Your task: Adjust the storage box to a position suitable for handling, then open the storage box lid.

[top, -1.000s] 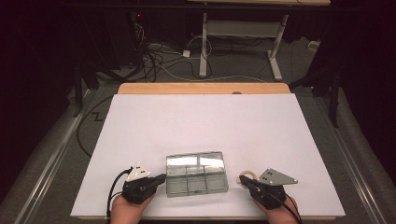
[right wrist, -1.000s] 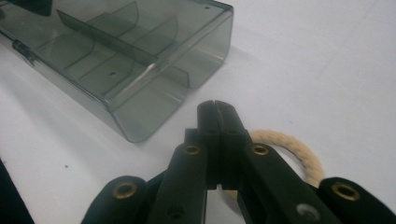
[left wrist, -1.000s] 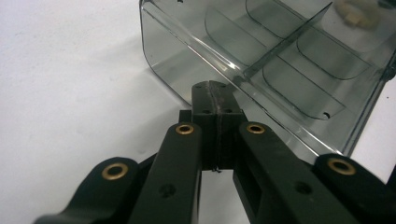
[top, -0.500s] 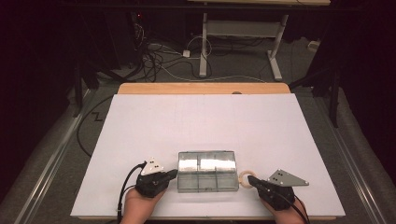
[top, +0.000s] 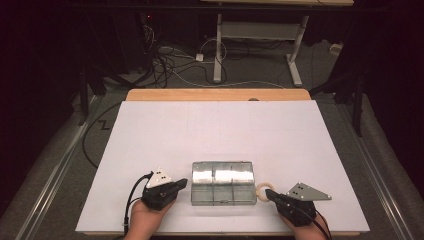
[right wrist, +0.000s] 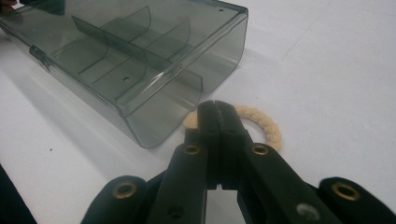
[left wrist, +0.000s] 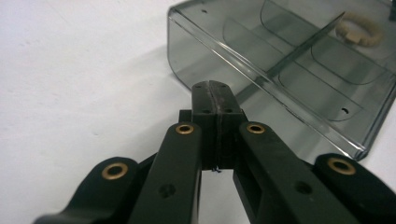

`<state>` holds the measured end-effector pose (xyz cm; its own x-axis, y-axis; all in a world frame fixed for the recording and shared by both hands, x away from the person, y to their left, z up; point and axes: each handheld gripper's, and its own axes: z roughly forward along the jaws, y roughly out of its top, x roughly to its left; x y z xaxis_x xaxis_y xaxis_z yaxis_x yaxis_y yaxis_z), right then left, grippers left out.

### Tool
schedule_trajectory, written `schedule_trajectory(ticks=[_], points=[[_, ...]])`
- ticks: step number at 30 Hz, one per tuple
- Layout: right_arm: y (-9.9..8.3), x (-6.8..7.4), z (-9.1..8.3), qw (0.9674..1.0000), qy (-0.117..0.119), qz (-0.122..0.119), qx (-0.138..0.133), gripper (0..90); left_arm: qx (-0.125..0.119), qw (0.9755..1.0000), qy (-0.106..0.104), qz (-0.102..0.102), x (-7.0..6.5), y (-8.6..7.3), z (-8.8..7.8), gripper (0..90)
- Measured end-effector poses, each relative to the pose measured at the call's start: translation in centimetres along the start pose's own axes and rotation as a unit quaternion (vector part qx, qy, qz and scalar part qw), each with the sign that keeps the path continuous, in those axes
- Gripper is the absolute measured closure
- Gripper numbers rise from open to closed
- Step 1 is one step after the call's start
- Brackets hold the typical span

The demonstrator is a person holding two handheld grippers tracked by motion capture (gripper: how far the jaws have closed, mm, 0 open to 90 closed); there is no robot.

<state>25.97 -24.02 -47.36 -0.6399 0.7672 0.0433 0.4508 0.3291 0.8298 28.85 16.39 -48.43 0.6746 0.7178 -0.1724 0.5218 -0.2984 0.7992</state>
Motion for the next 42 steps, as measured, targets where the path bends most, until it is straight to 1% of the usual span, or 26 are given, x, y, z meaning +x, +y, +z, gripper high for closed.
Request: schedule_trajectory(ticks=[1,5,8,13,16,21,23,25,28,34,38,42], points=[[0.0,0.0,0.0,1.0000,0.001,0.000,0.000,90.0,-0.004,1.0000,0.004,-0.001,0.1,-0.1,-0.2,88.1],[0.3,0.0,0.2,1.0000,0.004,-0.002,-0.004,90.0,-0.005,0.9998,0.020,0.000,0.4,-0.3,-0.8,88.1],[0.7,0.0,0.3,0.9999,0.007,-0.005,-0.007,90.0,-0.003,0.9996,0.026,0.004,0.5,-0.5,-1.1,88.1],[1.4,0.0,0.4,0.9997,0.012,-0.009,-0.018,90.0,-0.007,0.9995,0.029,0.012,0.5,-0.8,-1.7,88.2],[1.9,-0.1,0.4,0.9995,0.014,-0.012,-0.024,90.0,-0.008,0.9995,0.024,0.017,0.5,-0.9,-2.0,88.2],[2.6,-0.2,0.3,0.9991,0.018,-0.013,-0.035,90.0,-0.008,0.9997,0.013,0.019,0.5,-1.1,-2.2,88.2],[2.8,-0.2,0.3,0.9990,0.020,-0.015,-0.037,90.0,-0.007,0.9996,0.016,0.021,0.5,-1.1,-2.1,88.2],[3.0,-0.1,0.3,0.9989,0.022,-0.018,-0.038,90.0,-0.006,0.9999,0.006,0.015,0.5,-1.0,-2.1,88.2],[3.4,0.4,0.4,0.9987,0.028,-0.018,-0.039,90.0,-0.010,0.9999,-0.006,0.008,0.7,-1.0,-1.9,88.2],[3.9,1.0,0.6,0.9983,0.036,-0.019,-0.042,90.0,-0.012,0.9997,-0.020,0.007,0.8,-1.0,-1.4,88.2],[4.3,1.5,0.9,0.9980,0.043,-0.021,-0.040,90.0,-0.011,0.9997,-0.020,0.012,0.7,-0.9,-1.1,88.2],[4.7,2.2,1.4,0.9976,0.050,-0.025,-0.042,90.0,-0.016,0.9995,-0.021,0.015,0.8,-0.8,-0.9,88.2]])
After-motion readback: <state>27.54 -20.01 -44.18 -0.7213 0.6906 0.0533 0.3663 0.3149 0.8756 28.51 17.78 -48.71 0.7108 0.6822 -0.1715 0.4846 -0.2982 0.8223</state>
